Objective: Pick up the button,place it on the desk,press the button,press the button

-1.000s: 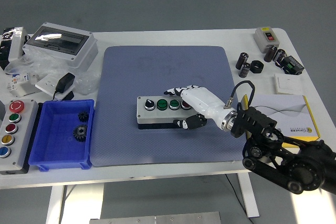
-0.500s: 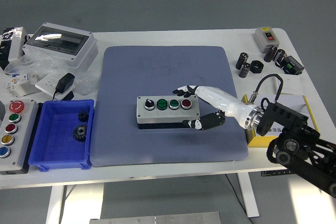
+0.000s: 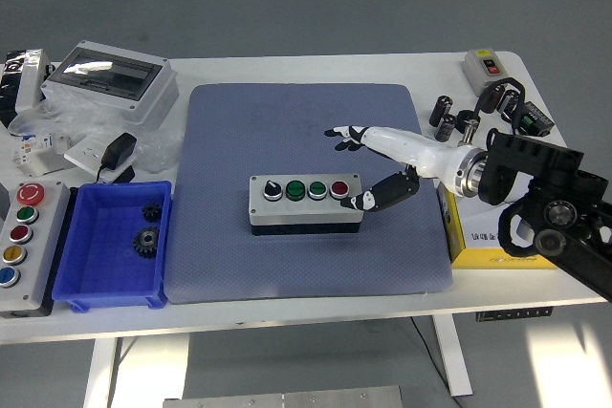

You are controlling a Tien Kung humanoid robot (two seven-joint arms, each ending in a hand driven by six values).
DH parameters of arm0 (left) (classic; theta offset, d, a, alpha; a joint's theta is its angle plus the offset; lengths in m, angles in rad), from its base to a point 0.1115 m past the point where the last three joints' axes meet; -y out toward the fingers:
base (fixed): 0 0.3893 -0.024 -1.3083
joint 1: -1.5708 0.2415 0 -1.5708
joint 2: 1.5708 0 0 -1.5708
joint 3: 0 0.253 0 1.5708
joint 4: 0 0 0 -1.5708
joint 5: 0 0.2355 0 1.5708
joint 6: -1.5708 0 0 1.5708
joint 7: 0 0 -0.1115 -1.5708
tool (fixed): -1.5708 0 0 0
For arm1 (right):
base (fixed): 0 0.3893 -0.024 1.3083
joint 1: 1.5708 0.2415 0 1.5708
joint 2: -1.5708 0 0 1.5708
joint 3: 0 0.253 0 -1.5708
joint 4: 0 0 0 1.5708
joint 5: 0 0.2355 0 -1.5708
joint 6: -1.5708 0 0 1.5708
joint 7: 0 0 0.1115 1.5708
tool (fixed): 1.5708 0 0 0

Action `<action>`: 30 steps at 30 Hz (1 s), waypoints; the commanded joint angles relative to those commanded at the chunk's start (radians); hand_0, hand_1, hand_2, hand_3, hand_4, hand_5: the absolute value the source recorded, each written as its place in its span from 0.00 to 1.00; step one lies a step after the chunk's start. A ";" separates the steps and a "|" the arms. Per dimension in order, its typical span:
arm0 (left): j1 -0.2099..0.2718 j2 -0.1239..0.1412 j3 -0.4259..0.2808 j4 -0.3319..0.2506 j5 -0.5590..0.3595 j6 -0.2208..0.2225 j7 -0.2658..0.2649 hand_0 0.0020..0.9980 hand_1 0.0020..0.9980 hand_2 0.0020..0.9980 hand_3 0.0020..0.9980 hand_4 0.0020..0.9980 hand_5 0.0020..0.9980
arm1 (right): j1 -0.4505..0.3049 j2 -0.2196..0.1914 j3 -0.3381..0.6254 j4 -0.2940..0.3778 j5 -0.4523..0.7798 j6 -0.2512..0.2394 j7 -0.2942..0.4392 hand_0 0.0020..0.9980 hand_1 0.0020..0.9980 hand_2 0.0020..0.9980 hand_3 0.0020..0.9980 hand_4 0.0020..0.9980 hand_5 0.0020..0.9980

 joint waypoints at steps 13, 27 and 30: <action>0.002 0.002 -0.009 0.000 0.004 0.000 0.005 0.63 0.60 0.54 0.60 0.67 0.46 | 0.036 0.026 -0.034 -0.020 0.014 0.029 -0.035 0.00 0.06 0.19 0.68 0.48 0.24; -0.001 0.004 -0.008 0.000 0.007 -0.002 0.006 0.63 0.60 0.53 0.61 0.67 0.46 | 0.088 0.127 -0.116 -0.181 0.014 -0.001 -0.022 0.00 0.04 0.16 0.67 0.50 0.14; -0.001 0.005 -0.009 0.000 0.008 -0.003 0.006 0.63 0.60 0.52 0.61 0.67 0.48 | 0.088 0.140 -0.122 -0.201 0.012 -0.011 -0.017 0.00 0.04 0.16 0.67 0.50 0.14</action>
